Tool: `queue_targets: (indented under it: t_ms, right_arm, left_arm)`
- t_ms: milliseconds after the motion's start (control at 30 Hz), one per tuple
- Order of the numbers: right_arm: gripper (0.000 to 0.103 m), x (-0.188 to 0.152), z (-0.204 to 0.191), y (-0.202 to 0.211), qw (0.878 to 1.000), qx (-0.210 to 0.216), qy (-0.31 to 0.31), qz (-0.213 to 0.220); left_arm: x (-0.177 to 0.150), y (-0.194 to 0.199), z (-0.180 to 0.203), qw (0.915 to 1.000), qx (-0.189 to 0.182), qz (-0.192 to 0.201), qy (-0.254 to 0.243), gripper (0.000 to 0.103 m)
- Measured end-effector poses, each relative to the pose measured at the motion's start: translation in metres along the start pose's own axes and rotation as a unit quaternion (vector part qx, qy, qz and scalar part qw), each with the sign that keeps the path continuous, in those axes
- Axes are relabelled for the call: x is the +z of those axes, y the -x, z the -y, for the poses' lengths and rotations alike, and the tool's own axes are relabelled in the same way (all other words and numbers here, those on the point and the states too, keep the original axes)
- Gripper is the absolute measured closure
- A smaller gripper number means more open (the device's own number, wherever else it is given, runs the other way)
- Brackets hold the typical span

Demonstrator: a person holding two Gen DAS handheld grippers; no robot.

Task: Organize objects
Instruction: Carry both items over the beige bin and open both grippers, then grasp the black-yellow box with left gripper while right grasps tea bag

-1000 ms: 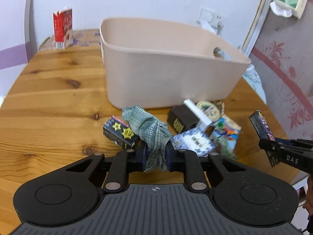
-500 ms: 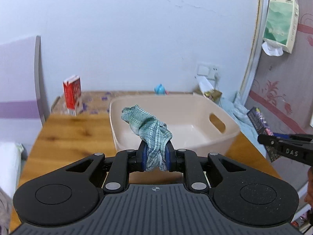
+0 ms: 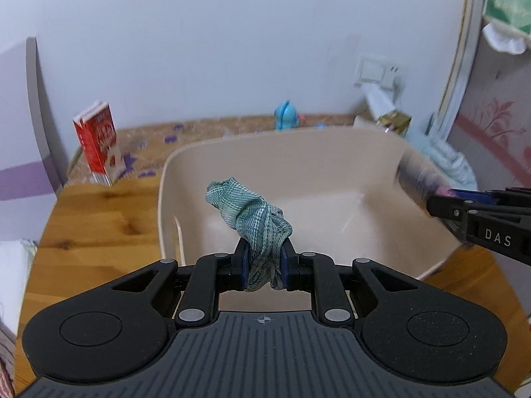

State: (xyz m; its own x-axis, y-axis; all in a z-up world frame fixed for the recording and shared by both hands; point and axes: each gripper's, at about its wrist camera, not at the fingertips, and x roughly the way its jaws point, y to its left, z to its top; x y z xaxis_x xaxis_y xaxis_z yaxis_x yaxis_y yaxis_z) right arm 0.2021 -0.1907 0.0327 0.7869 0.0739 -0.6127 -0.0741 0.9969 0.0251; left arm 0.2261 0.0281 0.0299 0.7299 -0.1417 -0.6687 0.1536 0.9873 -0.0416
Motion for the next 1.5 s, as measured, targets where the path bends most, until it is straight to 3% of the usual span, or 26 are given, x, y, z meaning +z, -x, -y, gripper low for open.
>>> queue_targets:
  t_ms: [100,200,233,267,300,333,433,600,667,867,1033,1500]
  right_arm:
    - [0.082,-0.002,-0.003,-0.016,1.0,-0.003,0.006,-0.019]
    - [0.082,0.0,-0.006,-0.02,1.0,-0.004,0.009,-0.024]
    - [0.071,0.001,-0.006,-0.02,1.0,-0.002,0.007,-0.025]
    - [0.069,0.001,-0.007,-0.019,1.0,0.001,0.006,-0.024]
    - [0.067,0.001,-0.008,-0.016,1.0,0.003,0.006,-0.023]
    - [0.06,0.001,-0.009,-0.014,1.0,0.005,0.007,-0.02]
    - [0.044,-0.001,-0.015,0.004,1.0,0.001,0.014,0.0]
    - [0.028,-0.007,-0.023,0.037,1.0,0.004,0.007,0.022]
    - [0.012,-0.014,-0.026,0.05,1.0,0.004,0.002,0.03]
    - [0.0,-0.05,-0.033,0.073,1.0,0.008,-0.002,0.027]
    - [0.0,-0.085,-0.035,0.074,1.0,0.016,-0.004,-0.004]
    - [0.002,-0.156,-0.04,0.047,0.994,0.026,-0.016,-0.106]
  left_arm:
    - [-0.003,-0.014,-0.002,0.9999,-0.004,-0.014,0.007,0.082]
    - [-0.005,-0.018,-0.001,0.9998,-0.012,-0.015,0.011,0.072]
    - [-0.006,-0.016,-0.001,0.9998,-0.015,-0.012,0.01,0.063]
    - [-0.006,-0.013,0.0,0.9998,-0.014,-0.008,0.009,0.054]
    - [-0.006,-0.007,0.002,0.9999,-0.007,0.0,0.008,0.035]
    - [-0.007,-0.001,0.003,0.9999,-0.001,0.012,0.008,0.026]
    - [-0.008,0.016,0.002,0.9994,0.004,0.034,0.002,0.023]
    - [-0.017,0.045,-0.001,0.9988,0.009,0.049,-0.002,0.016]
    - [-0.024,0.055,-0.003,0.9984,0.013,0.054,-0.006,0.014]
    - [-0.051,0.071,-0.013,0.9987,0.015,0.046,-0.014,0.012]
    - [-0.081,0.071,-0.022,0.9988,0.021,0.031,-0.03,0.012]
    - [-0.131,0.033,-0.036,0.999,-0.019,-0.036,-0.018,0.011]
